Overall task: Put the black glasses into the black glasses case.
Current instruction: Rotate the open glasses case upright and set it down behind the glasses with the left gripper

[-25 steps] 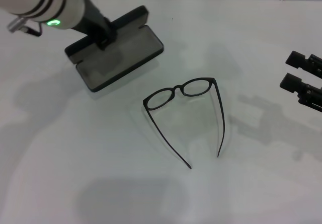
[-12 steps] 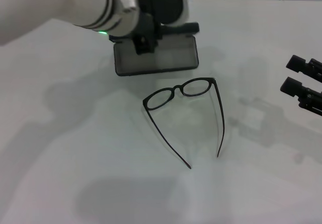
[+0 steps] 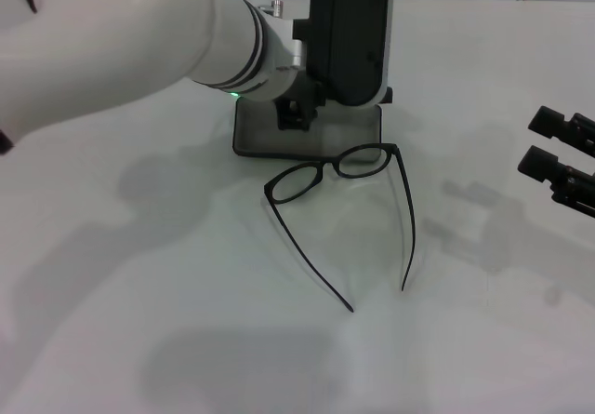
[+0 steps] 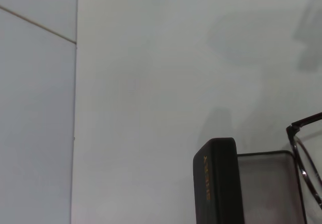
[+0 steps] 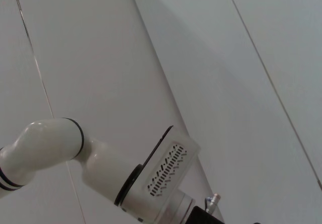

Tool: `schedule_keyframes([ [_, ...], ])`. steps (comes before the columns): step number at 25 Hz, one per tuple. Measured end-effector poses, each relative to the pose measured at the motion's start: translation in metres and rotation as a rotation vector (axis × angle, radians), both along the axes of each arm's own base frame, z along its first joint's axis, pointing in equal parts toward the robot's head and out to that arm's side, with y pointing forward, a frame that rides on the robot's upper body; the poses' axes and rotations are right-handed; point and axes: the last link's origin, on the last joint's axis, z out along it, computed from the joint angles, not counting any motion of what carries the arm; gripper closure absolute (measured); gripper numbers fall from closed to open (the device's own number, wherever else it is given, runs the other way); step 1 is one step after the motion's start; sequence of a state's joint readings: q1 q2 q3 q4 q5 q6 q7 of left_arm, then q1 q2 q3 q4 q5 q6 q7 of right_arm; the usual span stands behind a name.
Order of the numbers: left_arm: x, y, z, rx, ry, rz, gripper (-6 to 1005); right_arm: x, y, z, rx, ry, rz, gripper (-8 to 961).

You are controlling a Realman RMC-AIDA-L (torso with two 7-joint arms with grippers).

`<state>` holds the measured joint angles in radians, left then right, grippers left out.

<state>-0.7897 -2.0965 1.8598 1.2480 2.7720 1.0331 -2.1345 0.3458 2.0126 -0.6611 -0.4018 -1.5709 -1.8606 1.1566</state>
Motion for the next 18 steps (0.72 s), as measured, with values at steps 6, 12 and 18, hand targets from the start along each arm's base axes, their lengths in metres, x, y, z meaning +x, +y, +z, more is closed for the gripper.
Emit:
schedule_keyframes([
  [6,-0.003,0.000,-0.006,-0.016,0.031,0.002,792,0.001,0.000,0.000,0.004,-0.002,-0.007,243],
  [12,-0.005,-0.002,-0.012,-0.024,0.045,-0.001,794,0.001,0.001,0.000,0.010,-0.005,-0.002,243],
  [18,-0.004,-0.002,-0.013,-0.011,0.027,0.006,801,0.002,-0.001,0.000,0.011,-0.005,-0.004,243],
])
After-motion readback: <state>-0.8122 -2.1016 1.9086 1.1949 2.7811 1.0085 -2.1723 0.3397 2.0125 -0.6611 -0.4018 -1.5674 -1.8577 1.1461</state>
